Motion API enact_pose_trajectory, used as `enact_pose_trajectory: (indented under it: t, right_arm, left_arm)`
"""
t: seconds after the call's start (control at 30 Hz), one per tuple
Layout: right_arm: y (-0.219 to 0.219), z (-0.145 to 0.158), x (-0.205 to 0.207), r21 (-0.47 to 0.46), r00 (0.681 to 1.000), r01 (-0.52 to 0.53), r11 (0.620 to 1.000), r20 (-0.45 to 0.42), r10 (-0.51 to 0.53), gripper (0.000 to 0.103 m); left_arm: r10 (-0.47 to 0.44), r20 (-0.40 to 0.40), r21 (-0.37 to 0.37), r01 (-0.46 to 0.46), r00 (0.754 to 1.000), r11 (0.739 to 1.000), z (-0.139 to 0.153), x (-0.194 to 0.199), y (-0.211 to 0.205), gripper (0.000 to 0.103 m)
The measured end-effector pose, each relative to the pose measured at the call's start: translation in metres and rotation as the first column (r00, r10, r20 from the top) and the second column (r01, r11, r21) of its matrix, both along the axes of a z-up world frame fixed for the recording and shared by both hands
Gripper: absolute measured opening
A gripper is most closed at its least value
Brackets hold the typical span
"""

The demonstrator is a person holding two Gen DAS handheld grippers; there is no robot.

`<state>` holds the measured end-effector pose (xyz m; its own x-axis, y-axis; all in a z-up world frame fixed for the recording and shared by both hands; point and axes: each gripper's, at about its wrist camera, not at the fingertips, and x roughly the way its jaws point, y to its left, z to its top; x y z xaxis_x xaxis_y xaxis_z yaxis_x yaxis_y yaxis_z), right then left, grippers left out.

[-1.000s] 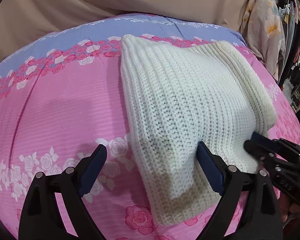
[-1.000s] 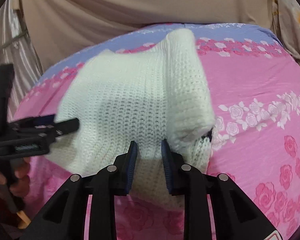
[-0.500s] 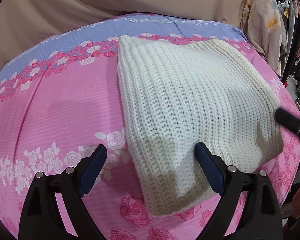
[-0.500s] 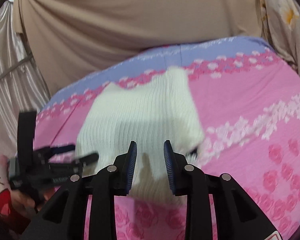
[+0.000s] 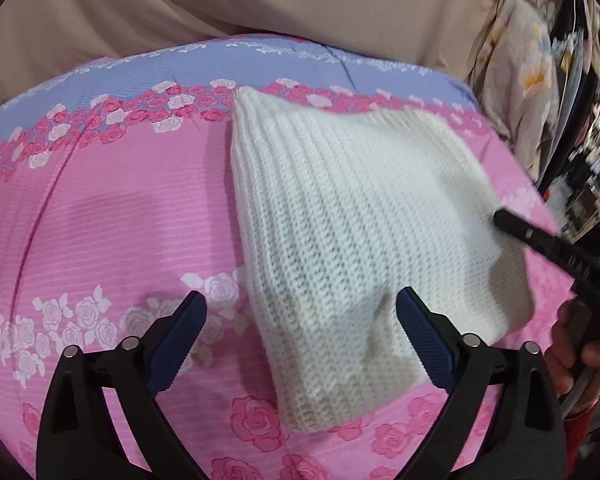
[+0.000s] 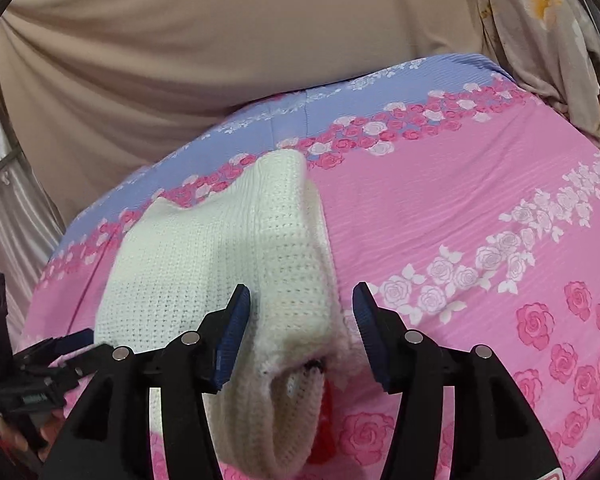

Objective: Fold small clothes

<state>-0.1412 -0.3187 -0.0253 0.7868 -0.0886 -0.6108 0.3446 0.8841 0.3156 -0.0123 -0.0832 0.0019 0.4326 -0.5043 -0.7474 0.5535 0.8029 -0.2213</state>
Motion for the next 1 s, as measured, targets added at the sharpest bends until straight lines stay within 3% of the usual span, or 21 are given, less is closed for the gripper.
enact_pose_trajectory:
  t: [0.13,0.17,0.23,0.27,0.37,0.43,0.5,0.53,0.57,0.6,0.67,0.77,0.87,1.0]
  right_arm:
    - [-0.010,-0.017,0.016,0.076,0.998,-0.056,0.996,-0.031,0.058,0.051]
    - [-0.009,-0.020,0.020,0.084,0.996,-0.072,0.994,-0.036,0.076,0.034]
    - [-0.005,-0.015,0.027,0.094,0.994,-0.101,0.990,-0.020,0.103,0.025]
    - [-0.001,-0.005,0.024,0.081,0.993,-0.120,0.989,0.010,0.120,0.022]
    - [0.009,0.044,0.002,0.108,0.949,-0.243,0.964,0.234,0.213,0.022]
    - [0.010,0.055,-0.006,0.120,0.923,-0.283,0.952,0.303,0.237,0.022]
    - [0.004,0.038,0.000,0.121,0.947,-0.242,0.963,0.243,0.208,0.022]
    - [-0.001,0.019,0.009,0.120,0.971,-0.192,0.974,0.168,0.171,0.022]
    - [-0.009,-0.009,0.023,0.118,0.992,-0.121,0.986,0.039,0.117,0.022]
    - [-0.014,-0.031,0.030,0.118,0.996,-0.072,0.990,-0.044,0.077,0.024]
    - [-0.016,-0.032,0.018,0.153,0.996,-0.088,0.984,0.024,0.085,0.027]
    - [-0.011,-0.015,0.009,0.110,0.998,-0.058,0.992,0.045,0.054,0.037]
    - [-0.005,-0.007,0.007,0.038,0.999,-0.040,0.998,0.020,0.040,0.062]
    - [-0.005,-0.020,0.019,0.042,0.998,-0.041,0.998,-0.048,0.043,0.069]
  left_arm:
    - [0.014,-0.030,-0.062,-0.016,0.999,0.998,0.007,0.007,0.002,0.094]
    - [0.015,-0.028,-0.065,-0.017,0.999,0.998,0.008,0.007,0.001,0.094]
    - [0.016,-0.017,-0.059,-0.017,1.000,0.998,0.010,0.006,0.000,0.094]
    - [0.015,-0.010,-0.055,-0.015,1.000,0.998,0.012,0.006,0.000,0.094]
    - [0.026,0.019,-0.056,-0.025,0.999,0.998,0.020,0.002,0.006,0.094]
    - [0.038,0.023,-0.073,-0.036,0.999,0.997,0.025,0.002,0.011,0.094]
    - [0.041,0.016,-0.095,-0.039,0.999,0.995,0.027,0.002,0.013,0.095]
    - [0.038,0.013,-0.096,-0.037,0.999,0.995,0.026,0.003,0.012,0.095]
    - [0.036,0.012,-0.093,-0.035,0.999,0.995,0.025,0.003,0.011,0.095]
    - [0.033,0.011,-0.086,-0.032,0.999,0.996,0.024,0.004,0.008,0.095]
    - [0.018,-0.001,-0.067,-0.018,1.000,0.998,0.018,0.005,0.000,0.095]
    - [0.004,-0.023,-0.051,-0.005,1.000,0.999,0.011,0.008,-0.011,0.095]
    - [-0.003,-0.027,-0.047,0.001,1.000,0.999,0.006,0.010,-0.022,0.096]
    - [0.029,-0.041,0.015,-0.028,0.999,0.999,-0.005,0.020,-0.037,0.098]
